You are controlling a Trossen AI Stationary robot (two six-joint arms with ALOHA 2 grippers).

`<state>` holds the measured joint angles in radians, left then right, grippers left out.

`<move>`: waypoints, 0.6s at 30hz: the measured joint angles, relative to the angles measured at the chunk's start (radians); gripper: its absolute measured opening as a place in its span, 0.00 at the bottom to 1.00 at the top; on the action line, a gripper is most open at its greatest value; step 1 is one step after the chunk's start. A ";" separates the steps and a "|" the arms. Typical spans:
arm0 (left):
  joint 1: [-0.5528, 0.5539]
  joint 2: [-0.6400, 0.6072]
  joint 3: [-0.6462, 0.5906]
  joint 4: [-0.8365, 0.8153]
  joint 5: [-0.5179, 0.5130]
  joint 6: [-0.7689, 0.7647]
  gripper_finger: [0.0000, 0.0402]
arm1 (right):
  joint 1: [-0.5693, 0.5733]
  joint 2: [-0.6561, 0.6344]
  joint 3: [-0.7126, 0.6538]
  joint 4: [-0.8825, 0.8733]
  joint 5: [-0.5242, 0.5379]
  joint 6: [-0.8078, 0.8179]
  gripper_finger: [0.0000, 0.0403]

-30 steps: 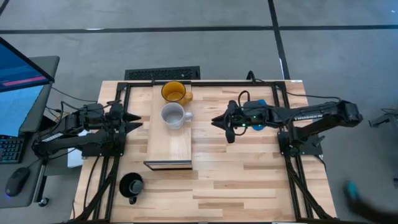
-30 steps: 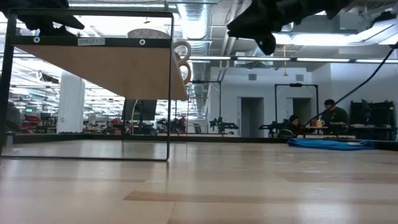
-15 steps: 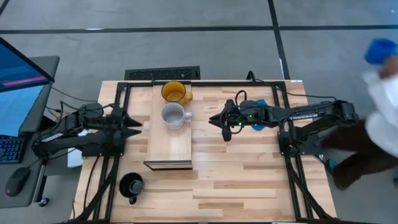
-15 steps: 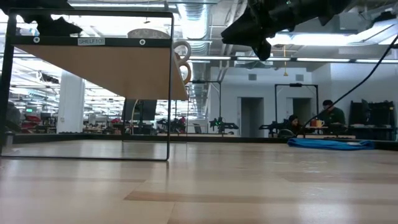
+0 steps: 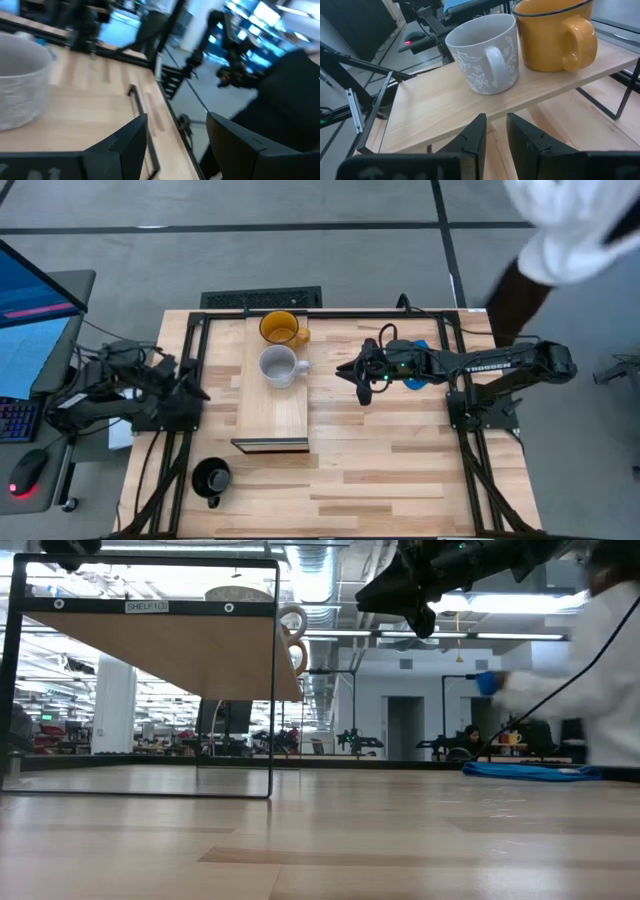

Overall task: Stack small to large cups/mugs on shelf
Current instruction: Put the black mug on the shelf

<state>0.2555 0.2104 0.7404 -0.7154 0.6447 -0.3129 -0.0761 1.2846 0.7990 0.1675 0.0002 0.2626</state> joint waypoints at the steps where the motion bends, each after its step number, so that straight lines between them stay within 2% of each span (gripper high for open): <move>1: 0.000 0.000 0.005 -0.014 0.018 0.013 0.48 | 0.000 0.000 0.000 0.003 0.000 0.000 0.24; 10: 0.000 0.045 0.007 -0.199 0.044 -0.056 0.48 | 0.000 0.000 0.000 0.037 0.000 0.000 0.24; 18: -0.029 0.179 0.007 -0.192 0.191 -0.051 0.48 | 0.000 0.000 0.001 0.052 0.000 0.004 0.24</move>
<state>0.2263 0.3892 0.7475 -0.9070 0.8357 -0.3643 -0.0757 1.2846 0.7998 0.2195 0.0002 0.2667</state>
